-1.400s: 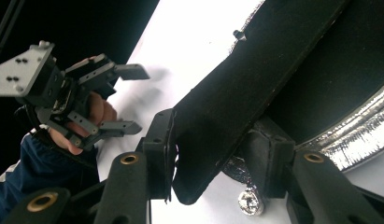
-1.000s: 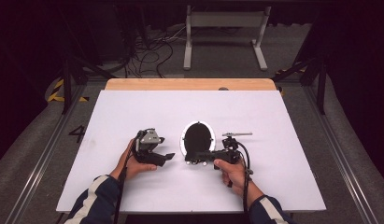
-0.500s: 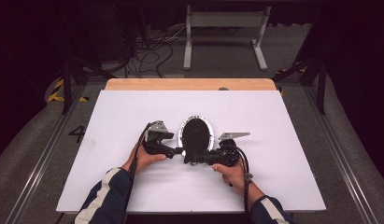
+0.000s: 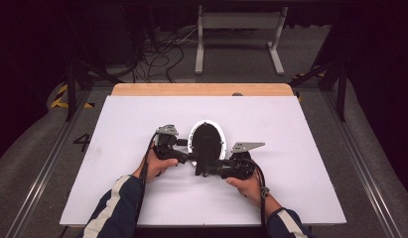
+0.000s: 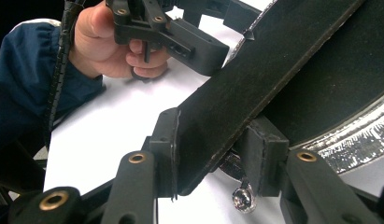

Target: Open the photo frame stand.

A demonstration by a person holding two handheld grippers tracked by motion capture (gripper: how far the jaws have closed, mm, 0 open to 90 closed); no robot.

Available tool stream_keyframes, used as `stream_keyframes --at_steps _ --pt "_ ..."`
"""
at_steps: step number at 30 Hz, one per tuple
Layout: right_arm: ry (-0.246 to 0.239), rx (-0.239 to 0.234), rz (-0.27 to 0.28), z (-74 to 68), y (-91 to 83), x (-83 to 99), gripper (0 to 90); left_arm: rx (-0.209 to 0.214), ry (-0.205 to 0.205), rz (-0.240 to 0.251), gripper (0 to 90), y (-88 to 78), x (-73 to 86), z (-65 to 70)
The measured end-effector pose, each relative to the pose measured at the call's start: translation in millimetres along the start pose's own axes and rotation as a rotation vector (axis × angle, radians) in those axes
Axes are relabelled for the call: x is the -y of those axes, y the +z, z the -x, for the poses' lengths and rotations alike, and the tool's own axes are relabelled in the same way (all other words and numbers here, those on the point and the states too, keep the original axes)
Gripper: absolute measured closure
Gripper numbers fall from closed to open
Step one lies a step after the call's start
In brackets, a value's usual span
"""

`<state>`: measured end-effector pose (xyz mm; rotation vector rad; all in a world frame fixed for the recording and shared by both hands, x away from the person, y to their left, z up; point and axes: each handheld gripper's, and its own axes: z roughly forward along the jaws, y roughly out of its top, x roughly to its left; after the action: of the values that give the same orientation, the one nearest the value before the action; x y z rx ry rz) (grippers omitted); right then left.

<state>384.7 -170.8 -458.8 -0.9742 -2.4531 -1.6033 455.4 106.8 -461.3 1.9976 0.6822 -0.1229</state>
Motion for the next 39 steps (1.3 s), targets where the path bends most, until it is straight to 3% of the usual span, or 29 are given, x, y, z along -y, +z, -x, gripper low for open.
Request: stream_keyframes --at_steps 2,5,12,15,21,26,30,33,35,39 --pt "-0.001 -0.007 0.005 0.4 -0.2 0.3 60.5 0.012 -0.015 0.008 17.6 0.2 -0.3 1.4" --pt "0.008 -0.02 0.009 -0.1 -0.1 0.8 61.7 0.02 0.002 -0.032 13.6 2.8 -3.3 5.6" --pt "-0.018 -0.029 -0.011 -1.9 -1.3 0.8 63.4 0.032 -0.01 0.021 22.4 -4.3 -4.6 6.4" --pt "-0.026 -0.027 -0.022 -2.8 -1.7 0.8 64.6 0.015 0.001 0.037 26.2 -8.2 -5.6 9.3" --pt "-0.029 -0.011 -0.04 -3.6 -2.7 0.5 71.1 -0.011 0.065 0.111 46.1 -22.8 -8.1 15.3" --pt "-0.018 0.01 -0.055 -3.0 -2.5 1.6 76.6 0.014 0.087 0.134 66.1 -28.9 -8.6 21.2" --pt "-0.007 0.024 -0.07 -1.3 -2.9 2.7 77.8 0.02 0.142 0.105 71.3 -28.1 -9.8 29.2" --pt "-0.012 0.024 -0.07 -1.4 -3.1 3.0 78.2 0.012 0.155 0.091 70.2 -27.1 -9.7 31.4" --pt "-0.018 0.03 -0.071 -2.9 -2.7 2.9 78.3 0.039 0.147 0.06 69.4 -23.5 -7.9 30.5" --pt "-0.021 0.03 -0.072 -3.7 -2.8 3.1 78.6 0.019 0.188 0.029 67.9 -20.2 -7.1 32.5"
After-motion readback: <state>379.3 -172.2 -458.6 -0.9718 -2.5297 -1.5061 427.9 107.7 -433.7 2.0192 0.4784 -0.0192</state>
